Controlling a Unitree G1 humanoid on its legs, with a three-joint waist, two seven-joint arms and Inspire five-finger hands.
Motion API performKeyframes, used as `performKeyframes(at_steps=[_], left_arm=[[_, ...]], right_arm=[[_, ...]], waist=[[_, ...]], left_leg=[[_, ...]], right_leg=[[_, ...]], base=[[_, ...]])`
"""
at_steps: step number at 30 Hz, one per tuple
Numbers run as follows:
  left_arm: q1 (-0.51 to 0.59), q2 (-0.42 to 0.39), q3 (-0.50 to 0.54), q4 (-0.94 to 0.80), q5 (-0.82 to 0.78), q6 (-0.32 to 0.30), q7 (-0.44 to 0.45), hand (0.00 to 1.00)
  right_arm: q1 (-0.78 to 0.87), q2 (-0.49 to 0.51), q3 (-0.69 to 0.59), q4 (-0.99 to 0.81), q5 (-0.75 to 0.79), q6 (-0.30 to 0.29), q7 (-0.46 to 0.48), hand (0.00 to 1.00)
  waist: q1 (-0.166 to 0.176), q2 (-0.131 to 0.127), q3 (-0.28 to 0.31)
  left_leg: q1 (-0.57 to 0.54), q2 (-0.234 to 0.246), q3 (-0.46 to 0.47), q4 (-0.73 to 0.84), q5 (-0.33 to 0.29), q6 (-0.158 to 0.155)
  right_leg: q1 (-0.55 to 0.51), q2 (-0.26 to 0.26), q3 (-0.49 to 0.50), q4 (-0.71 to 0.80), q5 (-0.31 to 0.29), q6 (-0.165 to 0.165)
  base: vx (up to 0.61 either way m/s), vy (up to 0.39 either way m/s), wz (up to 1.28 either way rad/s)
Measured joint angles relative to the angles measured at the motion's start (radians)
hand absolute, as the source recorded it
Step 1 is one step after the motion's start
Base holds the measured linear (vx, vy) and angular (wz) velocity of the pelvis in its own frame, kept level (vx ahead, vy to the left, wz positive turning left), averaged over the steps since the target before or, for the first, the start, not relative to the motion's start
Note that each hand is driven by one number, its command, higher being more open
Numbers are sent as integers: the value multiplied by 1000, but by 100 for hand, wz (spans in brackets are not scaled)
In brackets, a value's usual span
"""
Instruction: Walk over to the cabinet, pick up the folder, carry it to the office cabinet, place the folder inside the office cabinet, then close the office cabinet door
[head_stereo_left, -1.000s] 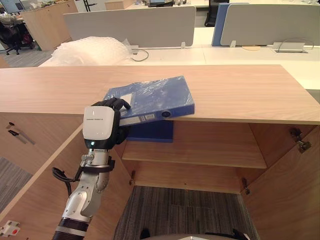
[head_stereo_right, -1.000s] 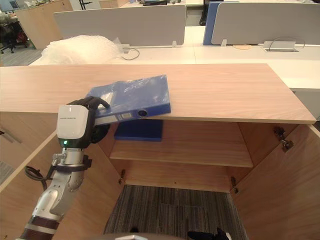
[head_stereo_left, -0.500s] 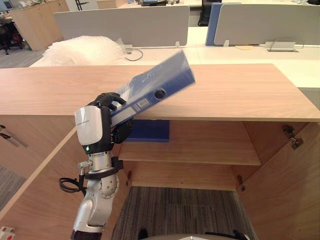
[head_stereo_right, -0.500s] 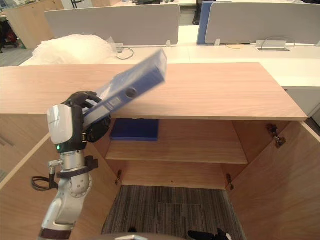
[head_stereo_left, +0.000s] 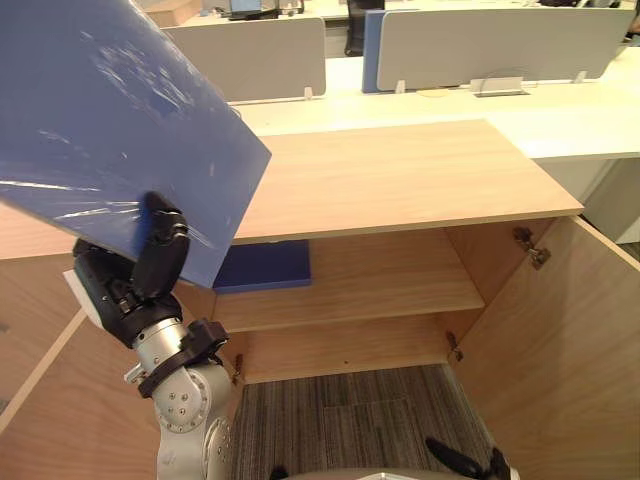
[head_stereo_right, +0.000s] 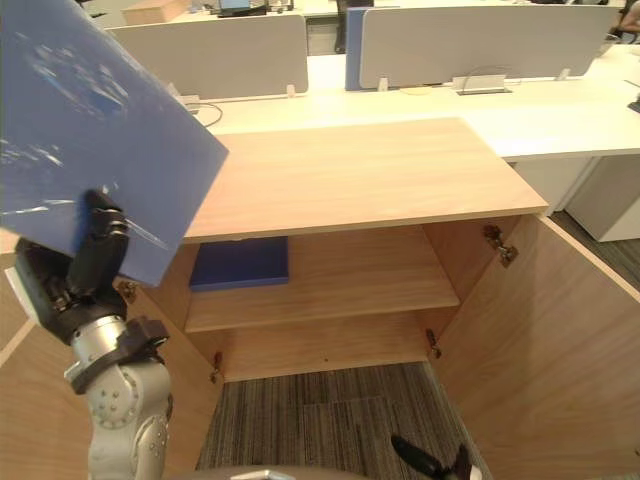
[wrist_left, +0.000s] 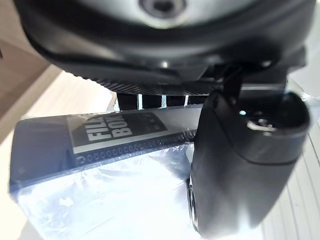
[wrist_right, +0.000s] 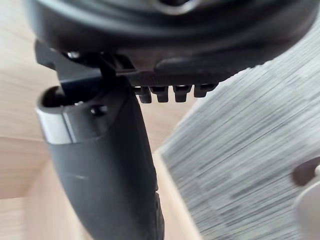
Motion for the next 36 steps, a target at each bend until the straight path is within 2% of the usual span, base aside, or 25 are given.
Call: performKeyframes(at_steps=[4, 5, 8, 10, 15, 17, 21, 23, 28, 32, 36], left_arm=[[11, -7, -6, -14, -54, -29, -67, 0], [11, -7, -9, -14, -57, -29, -92, 0], [11, -3, -13, -13, -77, -28, -149, 0], [10, 12, -19, -10, -95, -27, -199, 0], [-59, 110, -59, 51, -103, -11, -347, 0], [-87, 132, -69, 79, -83, -6, -400, 0], [-101, 166, -85, 100, -30, 3, -439, 0], [-101, 184, -85, 119, 21, 3, -453, 0], [-100, 216, -100, 151, 48, 4, -482, 0], [-100, 248, -116, 154, 44, 5, -500, 0], [-101, 269, -145, 154, 42, 5, -515, 0]], right_arm=[[19, 24, 25, -356, 27, -18, -18, 100], [10, 24, 18, -482, 20, -39, -35, 100], [-49, 15, -42, -699, -54, -60, -66, 100], [-119, 3, -97, -785, -129, -86, -91, 100], [-316, -78, -143, -908, -135, -145, -114, 100], [-361, -111, -133, -918, -120, -171, -87, 100], [-398, -182, -125, -919, -5, -187, -26, 100], [-430, -255, -122, -906, 125, -201, 33, 100], [-504, -359, -71, -847, 370, -239, 162, 100], [-542, -433, 16, -777, 553, -239, 272, 100], [-574, -489, 91, -719, 664, -228, 335, 100]], waist=[[-7, 25, -15], [-8, 28, -17], [-7, 28, -17], [-8, 27, -16], [-7, 26, -16], [-7, 30, -19], [-6, 35, -22], [-5, 40, -25], [-5, 45, -30], [-3, 45, -30], [0, 44, -31]], left_leg=[[-1, 1, 25, 0, -4, -5], [-1, 0, 27, 0, -4, -5], [-1, 1, 28, 1, -4, -5], [1, 1, 30, 1, -4, -5], [13, 1, 36, 1, -5, -7], [13, 1, 36, 1, -5, -7], [13, 0, 35, 1, -5, -6], [13, 0, 35, 1, -5, -6], [15, 0, 34, 1, -4, -5], [15, 0, 33, 0, -3, -3], [15, -2, 26, 0, -1, -1]], right_leg=[[-16, 0, 26, 2, 5, 7], [-18, -1, 28, 3, 5, 8], [-19, 0, 30, 5, 5, 8], [-19, 0, 33, 5, 6, 9], [-8, 0, 40, 5, 7, 11], [-8, 0, 41, 5, 8, 13], [-7, -1, 40, 5, 9, 15], [-6, -1, 40, 5, 10, 17], [-4, -1, 40, 5, 12, 19], [-3, -1, 39, 5, 13, 21], [2, -2, 33, 3, 14, 22]], base=[[-33, 9, -19], [0, 0, 0], [0, 0, 0], [-4, -3, -4], [-4, -1, -3], [0, 0, 0], [0, 0, 0], [0, 0, 0], [0, 0, 0], [0, 0, 0], [-5, -2, 5]])
